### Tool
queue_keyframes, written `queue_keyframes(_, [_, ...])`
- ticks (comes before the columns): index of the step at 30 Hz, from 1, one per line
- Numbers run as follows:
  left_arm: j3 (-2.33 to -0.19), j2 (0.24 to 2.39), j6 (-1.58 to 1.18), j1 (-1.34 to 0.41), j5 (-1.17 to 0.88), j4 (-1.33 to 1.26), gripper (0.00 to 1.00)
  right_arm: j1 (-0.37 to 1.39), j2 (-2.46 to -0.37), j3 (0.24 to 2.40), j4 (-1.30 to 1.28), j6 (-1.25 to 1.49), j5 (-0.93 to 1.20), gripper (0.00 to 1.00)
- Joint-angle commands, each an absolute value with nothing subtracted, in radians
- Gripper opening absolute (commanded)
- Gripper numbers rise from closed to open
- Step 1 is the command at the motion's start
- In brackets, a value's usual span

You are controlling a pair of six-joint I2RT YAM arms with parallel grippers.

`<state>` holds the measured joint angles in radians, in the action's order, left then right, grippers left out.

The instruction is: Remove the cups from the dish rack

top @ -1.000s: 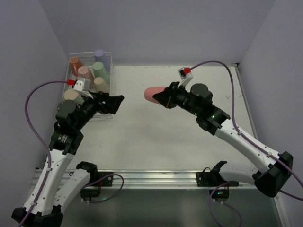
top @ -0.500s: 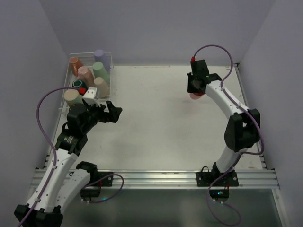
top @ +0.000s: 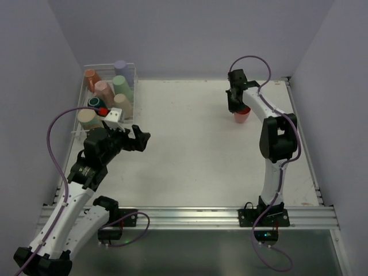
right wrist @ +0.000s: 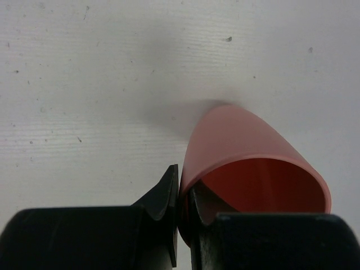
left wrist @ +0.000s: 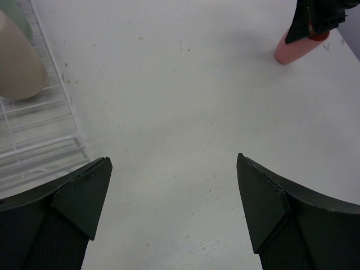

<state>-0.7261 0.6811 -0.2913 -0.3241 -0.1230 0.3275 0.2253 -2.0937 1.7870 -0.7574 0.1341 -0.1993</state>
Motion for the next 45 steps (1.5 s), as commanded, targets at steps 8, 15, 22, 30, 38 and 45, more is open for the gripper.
queue_keyframes(8, [-0.727,0.707,-0.262,-0.333,-0.084,0.322,1.0,0.158,-2.08,1.813,-0.724,0.1,-0.084,0.1])
queue_keyframes(15, [-0.727,0.715,-0.262,-0.331,-0.051,0.321,1.0,0.152,-2.062,1.813,-0.718,0.103,-0.087,0.32])
queue_keyframes(22, [-0.738,0.724,-0.264,-0.331,-0.009,0.322,1.0,0.152,-1.967,1.818,-0.716,0.126,-0.094,0.57])
queue_keyframes(30, [-0.824,0.725,-0.317,-0.331,0.107,0.307,1.0,0.152,-1.721,1.709,-0.621,0.192,-0.081,0.96])
queue_keyframes(38, [-1.014,0.939,-0.333,-0.331,0.343,0.307,0.97,0.189,-1.35,1.329,-0.306,0.345,0.112,0.98])
queue_keyframes(45, [-1.259,1.305,-0.313,-0.298,0.425,0.336,0.99,0.376,-1.072,0.89,-0.04,0.468,0.232,0.96])
